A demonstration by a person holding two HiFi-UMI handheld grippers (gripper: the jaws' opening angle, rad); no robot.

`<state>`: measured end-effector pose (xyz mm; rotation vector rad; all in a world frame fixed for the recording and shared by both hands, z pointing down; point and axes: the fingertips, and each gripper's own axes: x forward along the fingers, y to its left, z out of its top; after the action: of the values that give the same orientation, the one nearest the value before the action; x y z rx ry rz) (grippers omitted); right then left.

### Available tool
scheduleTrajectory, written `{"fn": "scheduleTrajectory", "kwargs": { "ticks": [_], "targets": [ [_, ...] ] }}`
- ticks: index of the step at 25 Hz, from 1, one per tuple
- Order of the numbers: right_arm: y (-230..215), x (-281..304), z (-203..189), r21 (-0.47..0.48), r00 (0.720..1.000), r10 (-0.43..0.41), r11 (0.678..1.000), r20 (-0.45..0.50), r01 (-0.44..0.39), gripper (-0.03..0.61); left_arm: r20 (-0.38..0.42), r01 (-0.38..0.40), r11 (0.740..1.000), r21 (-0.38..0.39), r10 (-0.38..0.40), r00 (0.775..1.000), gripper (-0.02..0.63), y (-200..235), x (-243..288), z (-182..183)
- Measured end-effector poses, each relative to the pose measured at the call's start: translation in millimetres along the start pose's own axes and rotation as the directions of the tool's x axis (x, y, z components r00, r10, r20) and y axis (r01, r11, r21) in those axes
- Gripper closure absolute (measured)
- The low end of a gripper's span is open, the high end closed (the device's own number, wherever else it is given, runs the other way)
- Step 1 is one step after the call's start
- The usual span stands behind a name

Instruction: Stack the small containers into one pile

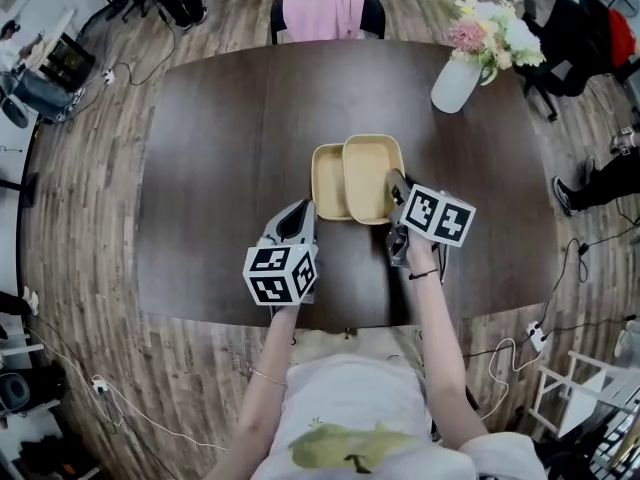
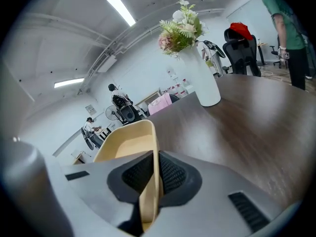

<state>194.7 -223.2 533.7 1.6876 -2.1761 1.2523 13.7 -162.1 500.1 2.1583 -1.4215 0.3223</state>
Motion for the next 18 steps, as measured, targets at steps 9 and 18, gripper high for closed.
{"fn": "scheduleTrajectory", "kwargs": {
  "ticks": [9, 18],
  "targets": [
    [38, 23, -12, -0.001, 1.0, 0.019, 1.0, -0.022, -0.019, 0.538, -0.001, -0.011, 1.0, -0.015, 0.011, 1.0, 0.589, 22, -7, -1],
    [44, 39, -25, -0.021, 0.998, -0.017, 1.0, -0.053, 0.015, 0.538, -0.006, -0.018, 1.0, -0.02, 0.017, 1.0, 0.589, 38, -10, 1]
  ]
}}
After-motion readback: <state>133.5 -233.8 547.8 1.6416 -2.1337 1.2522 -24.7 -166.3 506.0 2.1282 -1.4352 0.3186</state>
